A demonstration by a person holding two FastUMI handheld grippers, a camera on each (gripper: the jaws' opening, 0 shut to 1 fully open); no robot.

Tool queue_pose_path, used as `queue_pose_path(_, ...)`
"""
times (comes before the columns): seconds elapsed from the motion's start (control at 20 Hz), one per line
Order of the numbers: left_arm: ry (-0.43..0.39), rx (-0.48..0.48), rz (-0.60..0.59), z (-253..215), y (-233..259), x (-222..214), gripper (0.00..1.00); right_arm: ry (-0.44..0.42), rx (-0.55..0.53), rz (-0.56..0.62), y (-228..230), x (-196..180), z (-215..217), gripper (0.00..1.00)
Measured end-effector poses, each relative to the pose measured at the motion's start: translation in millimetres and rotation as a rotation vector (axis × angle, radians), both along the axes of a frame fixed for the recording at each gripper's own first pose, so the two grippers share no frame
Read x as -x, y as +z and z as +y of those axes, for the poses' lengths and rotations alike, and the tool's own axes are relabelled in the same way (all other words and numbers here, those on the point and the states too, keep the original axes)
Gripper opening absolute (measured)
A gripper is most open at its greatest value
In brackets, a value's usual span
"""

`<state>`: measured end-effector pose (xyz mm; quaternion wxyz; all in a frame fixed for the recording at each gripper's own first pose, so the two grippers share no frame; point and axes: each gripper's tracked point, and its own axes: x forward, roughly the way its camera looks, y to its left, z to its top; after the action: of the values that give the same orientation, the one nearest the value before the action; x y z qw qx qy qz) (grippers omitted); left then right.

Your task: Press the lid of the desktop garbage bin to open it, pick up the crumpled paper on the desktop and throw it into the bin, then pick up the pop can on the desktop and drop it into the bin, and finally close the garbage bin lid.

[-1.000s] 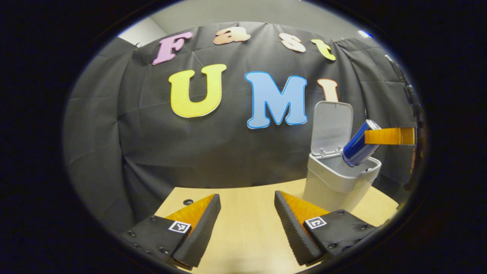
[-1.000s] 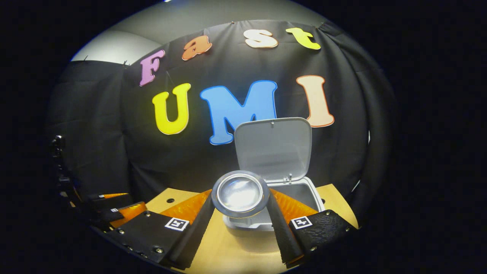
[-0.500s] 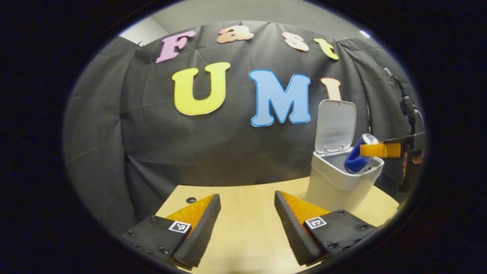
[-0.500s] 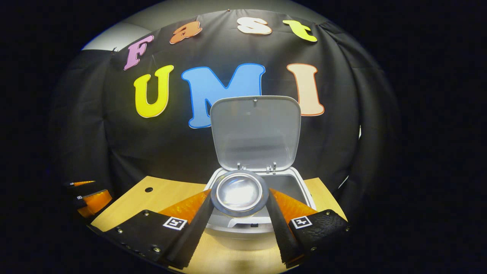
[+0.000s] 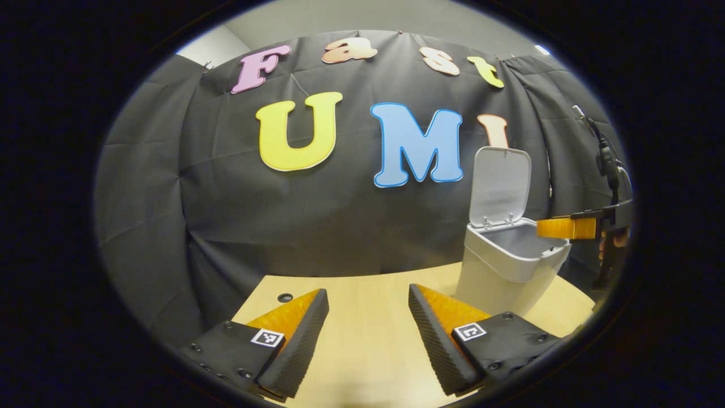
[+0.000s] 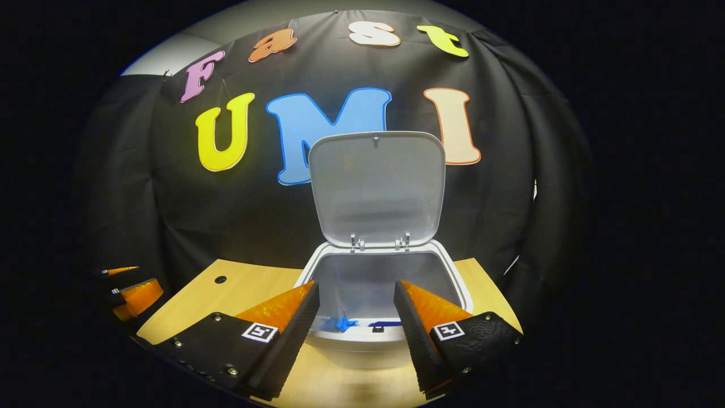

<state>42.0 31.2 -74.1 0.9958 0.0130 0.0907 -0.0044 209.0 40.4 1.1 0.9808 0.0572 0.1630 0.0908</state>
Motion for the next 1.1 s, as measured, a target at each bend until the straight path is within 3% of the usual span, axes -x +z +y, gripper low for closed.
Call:
queue_pose_path(0.05, -0.001, 0.0, 0.001, -1, -1, 0, 1.0, -0.001, -0.001, 0.001, 1, 1, 0, 0.84)
queue_pose_path(0.15, -0.001, -0.001, 0.001, -1, -1, 0, 0.86, -0.002, -0.002, 0.001, 0, 1, -1, 0.84)
queue_pose_path(0.35, -0.002, -0.001, 0.001, -2, -2, 2, 0.86, -0.005, -0.006, -0.002, 1, 3, -2, 0.84)
queue_pose_path(0.4, -0.002, -0.001, 0.001, -2, -1, 2, 1.0, -0.003, -0.012, -0.005, 3, 4, -1, 0.84)
queue_pose_path(0.45, -0.002, 0.0, 0.001, -2, -1, 2, 0.94, -0.001, -0.018, -0.008, 7, 3, 0, 0.84)
queue_pose_path(1.05, 0.021, 0.017, 0.004, 7, 1, 4, 0.94, -0.01, -0.019, -0.165, 86, -31, -3, 0.84)
queue_pose_path(1.1, 0.023, 0.018, 0.006, 9, 0, 4, 1.0, -0.012, -0.012, -0.181, 94, -36, -4, 0.84)
